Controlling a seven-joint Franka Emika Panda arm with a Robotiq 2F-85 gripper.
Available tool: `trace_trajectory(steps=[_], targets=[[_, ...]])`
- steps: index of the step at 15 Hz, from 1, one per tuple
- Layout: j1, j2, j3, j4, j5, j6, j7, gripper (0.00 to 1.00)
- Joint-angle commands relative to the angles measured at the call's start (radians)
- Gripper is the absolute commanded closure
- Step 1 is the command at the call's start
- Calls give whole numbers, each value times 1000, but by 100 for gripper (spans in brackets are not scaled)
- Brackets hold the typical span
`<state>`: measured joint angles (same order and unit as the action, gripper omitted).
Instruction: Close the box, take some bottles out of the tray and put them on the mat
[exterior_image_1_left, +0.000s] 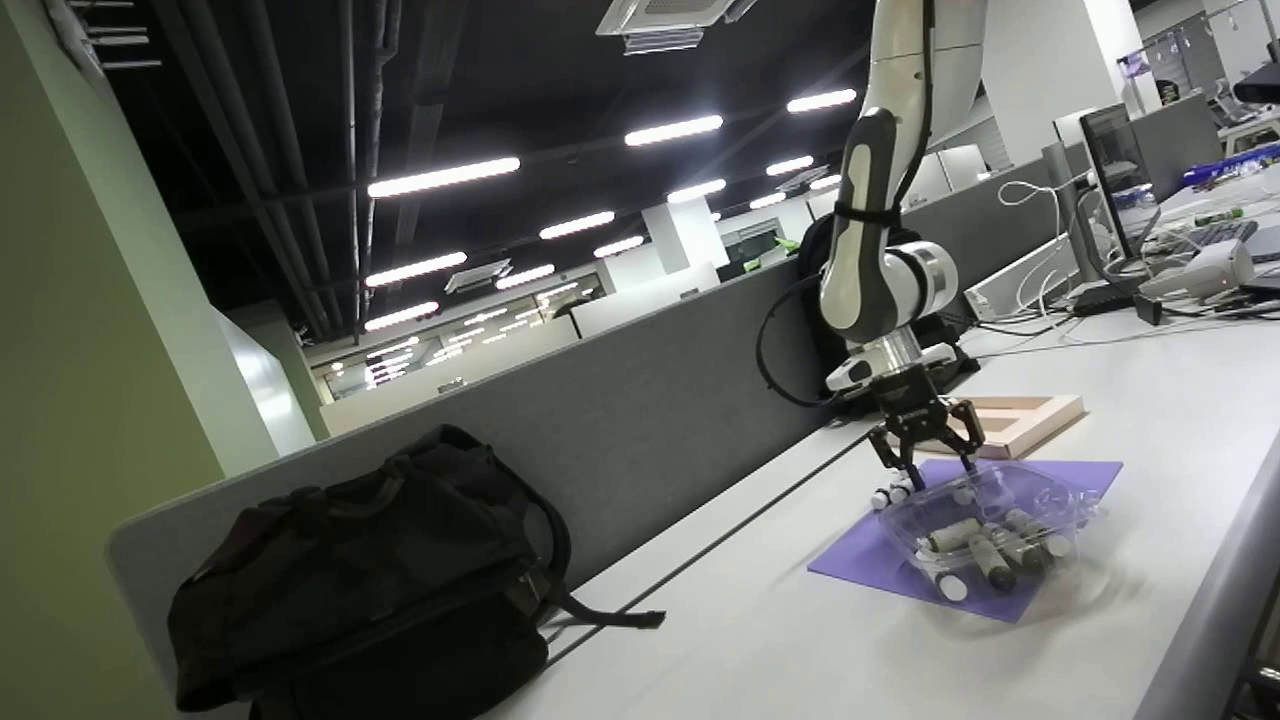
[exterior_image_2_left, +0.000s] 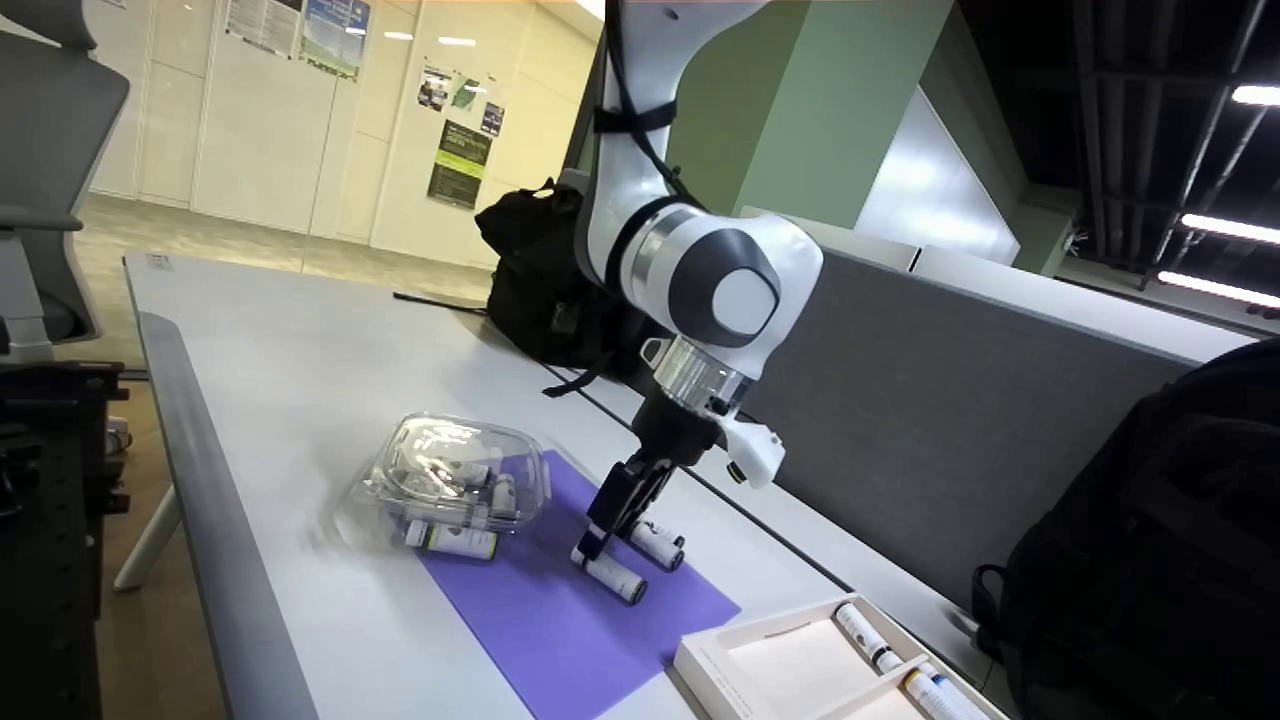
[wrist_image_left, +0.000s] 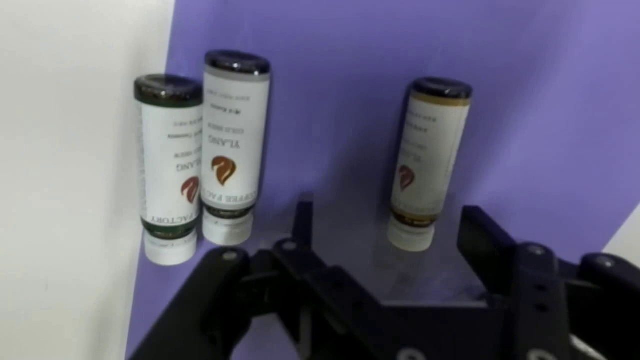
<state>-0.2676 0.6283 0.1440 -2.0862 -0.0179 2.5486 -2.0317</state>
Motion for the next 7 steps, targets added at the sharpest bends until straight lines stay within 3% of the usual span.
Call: trace_trajectory(steps=[1, 4, 5, 7], targets=[[-3, -72, 7, -2, 30, -55, -10, 0], [-2, -123, -4, 27, 53, -128, -9, 0], [16, -75, -13, 20, 44, -78, -10, 0], [18, -109, -19, 29, 54, -112, -11, 0]])
